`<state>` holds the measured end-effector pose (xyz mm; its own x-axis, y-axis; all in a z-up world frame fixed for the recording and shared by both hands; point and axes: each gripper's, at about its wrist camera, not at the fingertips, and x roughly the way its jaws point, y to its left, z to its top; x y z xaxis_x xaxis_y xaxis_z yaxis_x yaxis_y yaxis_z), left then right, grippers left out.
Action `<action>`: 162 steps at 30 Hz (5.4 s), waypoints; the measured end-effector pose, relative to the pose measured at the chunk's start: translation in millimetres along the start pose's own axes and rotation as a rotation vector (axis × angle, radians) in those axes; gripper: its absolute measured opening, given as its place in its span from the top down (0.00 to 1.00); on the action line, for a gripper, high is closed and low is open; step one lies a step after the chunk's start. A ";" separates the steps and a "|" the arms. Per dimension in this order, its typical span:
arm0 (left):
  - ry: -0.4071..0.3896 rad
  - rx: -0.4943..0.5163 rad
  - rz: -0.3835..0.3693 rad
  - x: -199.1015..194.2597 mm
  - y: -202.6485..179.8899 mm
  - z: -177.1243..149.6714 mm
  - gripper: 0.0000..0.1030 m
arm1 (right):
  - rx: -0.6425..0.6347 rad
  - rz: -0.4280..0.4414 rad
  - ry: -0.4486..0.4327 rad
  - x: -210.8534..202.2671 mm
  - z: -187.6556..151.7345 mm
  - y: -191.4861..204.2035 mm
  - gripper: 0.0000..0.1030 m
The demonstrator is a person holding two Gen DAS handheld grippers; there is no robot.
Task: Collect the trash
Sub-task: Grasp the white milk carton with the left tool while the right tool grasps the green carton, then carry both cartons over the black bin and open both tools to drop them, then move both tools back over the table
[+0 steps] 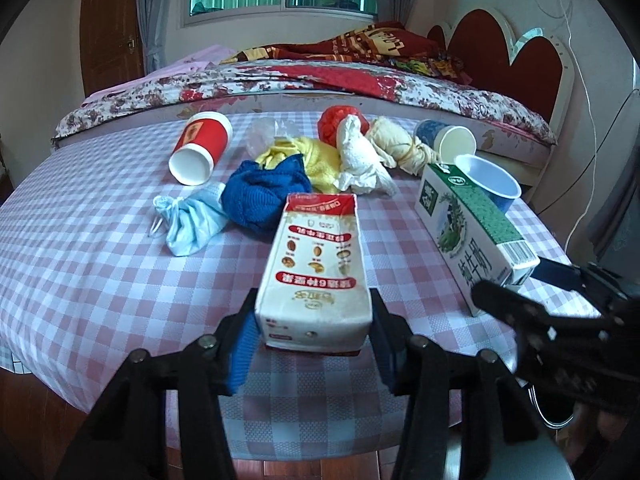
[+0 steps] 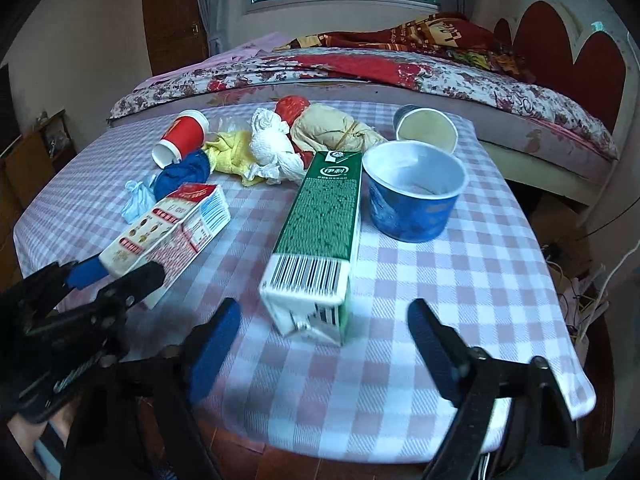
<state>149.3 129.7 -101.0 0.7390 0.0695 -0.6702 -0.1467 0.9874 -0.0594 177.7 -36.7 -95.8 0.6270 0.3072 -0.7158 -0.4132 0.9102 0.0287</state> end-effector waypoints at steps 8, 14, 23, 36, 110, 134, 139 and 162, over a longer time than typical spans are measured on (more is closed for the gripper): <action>-0.027 0.029 -0.005 -11.5 -9.0 0.2 0.51 | -0.011 0.033 0.002 7.1 2.4 -0.3 0.59; -0.064 0.048 -0.017 -31.2 -20.1 2.3 0.51 | -0.048 0.020 -0.077 -25.3 1.1 2.7 0.60; -0.111 0.097 -0.062 -60.0 -49.9 3.2 0.51 | 0.010 -0.033 -0.195 -94.9 -5.7 -30.4 0.59; -0.138 0.219 -0.197 -86.9 -122.1 -3.7 0.51 | 0.124 -0.142 -0.234 -158.8 -43.2 -90.4 0.59; 0.159 0.369 -0.300 -30.1 -268.0 -88.3 0.01 | 0.369 -0.391 0.202 -144.8 -198.8 -263.6 0.01; 0.053 0.255 -0.196 -60.1 -191.5 -60.6 0.01 | 0.246 -0.318 0.114 -157.4 -143.6 -187.6 0.01; 0.025 0.205 -0.129 -63.2 -152.6 -49.6 0.01 | 0.205 -0.266 0.088 -143.0 -118.7 -161.0 0.01; -0.001 -0.084 0.122 6.3 62.3 14.5 0.24 | 0.056 -0.080 -0.010 -25.7 7.5 -54.7 0.01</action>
<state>154.3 193.7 -98.1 0.7127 0.1881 -0.6758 -0.2900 0.9562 -0.0398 189.1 -92.3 -73.7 0.6632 0.2356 -0.7104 -0.3239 0.9460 0.0114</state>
